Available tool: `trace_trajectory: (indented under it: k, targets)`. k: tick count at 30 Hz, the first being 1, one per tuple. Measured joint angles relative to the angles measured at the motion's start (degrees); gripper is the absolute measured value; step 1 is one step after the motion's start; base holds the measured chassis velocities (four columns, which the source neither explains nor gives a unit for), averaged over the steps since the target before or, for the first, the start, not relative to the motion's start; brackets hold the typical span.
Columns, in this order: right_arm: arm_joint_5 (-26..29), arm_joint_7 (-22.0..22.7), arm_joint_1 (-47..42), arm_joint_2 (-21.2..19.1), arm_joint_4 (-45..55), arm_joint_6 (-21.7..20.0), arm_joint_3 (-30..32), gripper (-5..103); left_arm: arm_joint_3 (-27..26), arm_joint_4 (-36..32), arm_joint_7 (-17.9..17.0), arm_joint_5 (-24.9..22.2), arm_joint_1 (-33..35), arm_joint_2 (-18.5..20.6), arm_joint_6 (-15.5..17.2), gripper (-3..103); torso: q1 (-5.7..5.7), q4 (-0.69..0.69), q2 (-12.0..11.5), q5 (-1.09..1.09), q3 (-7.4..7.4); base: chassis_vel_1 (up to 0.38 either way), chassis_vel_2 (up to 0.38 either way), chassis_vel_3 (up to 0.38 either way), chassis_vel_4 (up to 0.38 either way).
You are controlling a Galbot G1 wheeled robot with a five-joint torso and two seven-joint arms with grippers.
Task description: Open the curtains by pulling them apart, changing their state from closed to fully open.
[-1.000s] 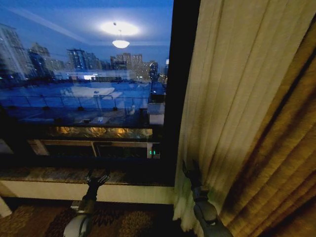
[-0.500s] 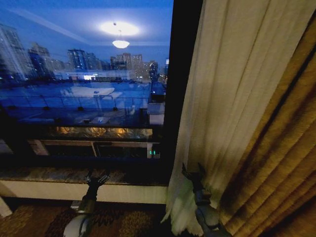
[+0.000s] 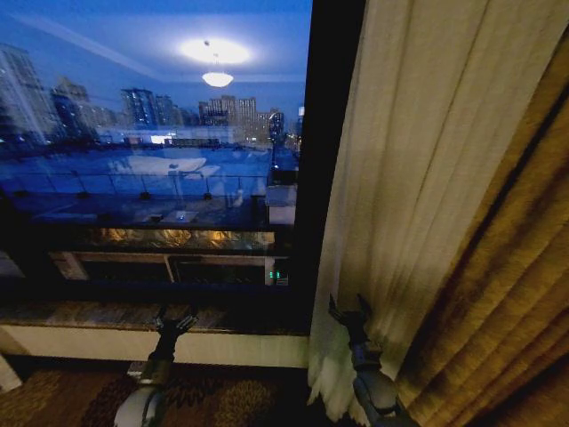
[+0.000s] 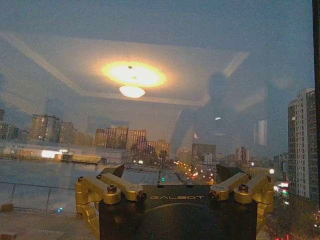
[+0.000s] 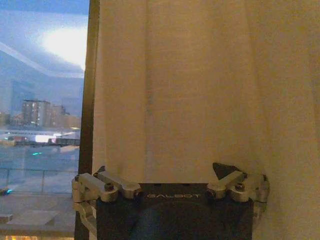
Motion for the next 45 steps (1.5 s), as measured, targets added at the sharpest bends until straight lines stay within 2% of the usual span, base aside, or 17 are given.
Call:
trace_trajectory:
  k: [12, 23, 45]
  targets:
    - [0.0, 0.0, 0.0, 0.0, -0.1, 0.0, 0.0, 100, 0.0, 0.0, 0.0, 0.0, 0.0, 0.0, 0.0, 100, 0.00, 0.00, 0.0, 0.01, 0.00, 0.026, 0.014, -0.037, -0.015]
    - [0.0, 0.0, 0.1, 0.0, -0.1, 0.0, 0.0, 100, 0.0, 0.0, 0.0, 0.0, 0.0, 0.0, 0.0, 100, 0.00, 0.00, 0.0, -0.01, 0.00, 0.197, 0.162, -0.205, -0.175]
    - [0.0, 0.0, 0.1, 0.0, -0.1, 0.0, 0.0, 100, 0.0, 0.0, 0.0, 0.0, 0.0, 0.0, 0.0, 100, 0.00, -0.01, 0.0, 0.00, 0.00, 0.332, 0.346, -0.340, -0.341]
